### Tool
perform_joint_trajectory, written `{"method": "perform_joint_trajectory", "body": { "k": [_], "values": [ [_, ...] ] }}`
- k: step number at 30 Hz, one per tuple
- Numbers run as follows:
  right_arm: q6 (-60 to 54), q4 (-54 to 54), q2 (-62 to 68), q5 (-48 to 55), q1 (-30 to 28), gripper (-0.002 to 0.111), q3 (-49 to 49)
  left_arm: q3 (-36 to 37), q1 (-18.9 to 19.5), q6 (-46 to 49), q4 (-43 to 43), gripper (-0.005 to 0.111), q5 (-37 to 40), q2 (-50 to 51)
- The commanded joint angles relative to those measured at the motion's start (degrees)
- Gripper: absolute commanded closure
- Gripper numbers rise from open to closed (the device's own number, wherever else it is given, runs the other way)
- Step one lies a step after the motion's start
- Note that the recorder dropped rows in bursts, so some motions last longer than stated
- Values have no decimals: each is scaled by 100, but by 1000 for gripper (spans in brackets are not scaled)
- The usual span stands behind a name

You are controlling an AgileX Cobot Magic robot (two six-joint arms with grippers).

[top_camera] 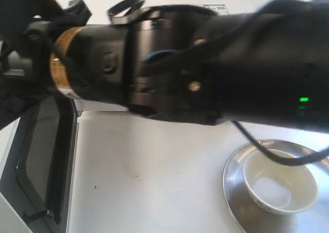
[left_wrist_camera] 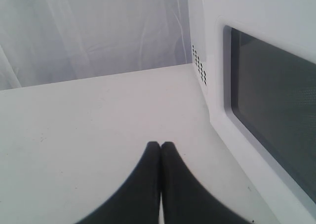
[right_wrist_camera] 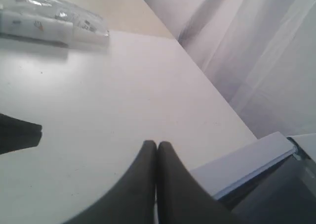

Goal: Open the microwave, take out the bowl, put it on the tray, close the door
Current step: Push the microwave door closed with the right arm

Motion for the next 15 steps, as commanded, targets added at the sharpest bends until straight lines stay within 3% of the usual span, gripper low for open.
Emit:
{"method": "perform_joint_trajectory", "body": {
  "k": [1, 8, 15],
  "values": [
    [-83, -50, 518, 500, 247, 108, -751, -16, -12, 0, -26, 107, 6, -12],
    [-117, -657, 1308, 774, 329, 108, -1768, -16, -12, 0, -26, 107, 6, -12],
    [-116, -1487, 1884, 1210, 518, 108, -1916, -16, -12, 0, -26, 107, 6, -12]
  ]
}}
